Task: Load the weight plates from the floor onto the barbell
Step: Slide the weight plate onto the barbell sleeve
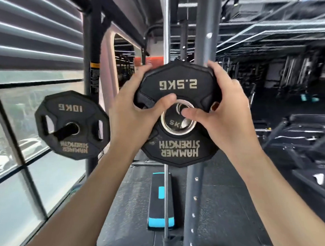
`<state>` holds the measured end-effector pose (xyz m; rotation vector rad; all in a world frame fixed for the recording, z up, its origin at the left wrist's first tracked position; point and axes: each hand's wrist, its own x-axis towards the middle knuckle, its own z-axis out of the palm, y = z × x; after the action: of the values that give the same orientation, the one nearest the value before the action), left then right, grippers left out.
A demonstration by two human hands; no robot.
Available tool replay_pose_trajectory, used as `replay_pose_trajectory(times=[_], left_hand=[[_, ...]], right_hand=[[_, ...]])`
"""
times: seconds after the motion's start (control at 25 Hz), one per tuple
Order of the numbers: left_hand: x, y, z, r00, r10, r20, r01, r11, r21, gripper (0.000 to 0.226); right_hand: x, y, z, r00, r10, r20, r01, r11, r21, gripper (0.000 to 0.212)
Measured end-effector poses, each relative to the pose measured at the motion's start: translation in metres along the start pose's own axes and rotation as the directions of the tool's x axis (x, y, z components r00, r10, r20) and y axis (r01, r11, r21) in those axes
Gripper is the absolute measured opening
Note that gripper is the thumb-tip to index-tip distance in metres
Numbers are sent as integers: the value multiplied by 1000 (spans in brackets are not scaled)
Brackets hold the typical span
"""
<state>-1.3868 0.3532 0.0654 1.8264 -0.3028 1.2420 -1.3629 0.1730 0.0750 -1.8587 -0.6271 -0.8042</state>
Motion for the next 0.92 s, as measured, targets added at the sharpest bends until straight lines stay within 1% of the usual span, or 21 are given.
replay_pose_trajectory(times=[0.16, 0.24, 0.32, 0.4, 0.56, 0.76, 0.92], left_hand=[[-2, -22, 38, 991, -55, 124, 63, 996, -61, 56], [-6, -34, 52, 984, -67, 165, 77, 996, -51, 52], [-8, -44, 60, 985, -83, 154, 86, 996, -13, 51], [-5, -56, 62, 986, -93, 137, 94, 996, -1, 51], [11, -76, 69, 978, -117, 175, 119, 993, -4, 51], [32, -92, 87, 973, -135, 185, 124, 990, 69, 56], [54, -108, 99, 965, -181, 190, 153, 976, 152, 61]], right_hand=[[3, 42, -12, 1000, 20, -1, -20, 1000, 3, 87], [5, 63, -11, 999, 45, 28, -46, 998, 41, 85], [6, 81, -3, 996, 56, 70, -62, 994, 85, 84], [10, 92, 6, 996, 44, 81, -54, 992, 115, 81], [30, 112, 27, 995, 45, 85, -54, 994, 97, 77], [50, 141, 43, 996, 22, 92, -33, 991, 129, 75], [69, 164, 55, 994, 19, 104, -36, 987, 159, 78]])
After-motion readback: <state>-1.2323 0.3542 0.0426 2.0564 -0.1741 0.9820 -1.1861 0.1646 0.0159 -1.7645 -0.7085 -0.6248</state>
